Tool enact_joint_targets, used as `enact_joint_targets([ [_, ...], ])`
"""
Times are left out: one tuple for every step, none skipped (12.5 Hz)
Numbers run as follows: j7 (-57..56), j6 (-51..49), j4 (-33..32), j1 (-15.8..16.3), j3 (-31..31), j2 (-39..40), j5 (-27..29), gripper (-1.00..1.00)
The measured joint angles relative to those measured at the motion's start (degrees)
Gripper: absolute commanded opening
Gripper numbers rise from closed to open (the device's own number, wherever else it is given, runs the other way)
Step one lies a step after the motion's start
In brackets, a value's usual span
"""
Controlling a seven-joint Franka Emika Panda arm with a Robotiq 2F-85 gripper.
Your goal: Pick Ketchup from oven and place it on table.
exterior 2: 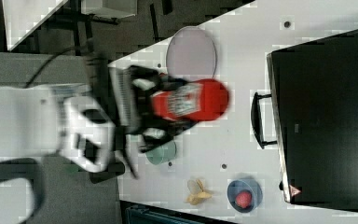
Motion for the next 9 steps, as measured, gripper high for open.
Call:
enact_joint_targets([
  [-0.3,-1.3,0.0,1.6,1.3,-1.2,-0.2,0.27],
  [-0.4,-1.6,-0.1,2.1,3.5,-1.8,0.1,0.27],
  [-0.3,-2.4,-0.1,2.3,6.1,-2.0,0.1,0.27],
  [-0.5,-2.5,-0.1,2.8,8.6,-1.9,-0.9,0.27],
  [-0.5,-2.1,-0.5,3.5,10.9,-1.6,-1.2,0.27],
  [-0.5,-2.1,-1.6,4.1,13.6,-1.2,-0.6,0.27],
  [-0.5,-2.3,-3.4,4.4,16.8,-0.9,0.6,0.27],
  [-0.5,-2.0,-5.1,5.2,19.3,-0.4,0.5,0.27],
  [-0.5,-1.8,-7.8,6.9,20.7,-0.1,0.0,0.27],
])
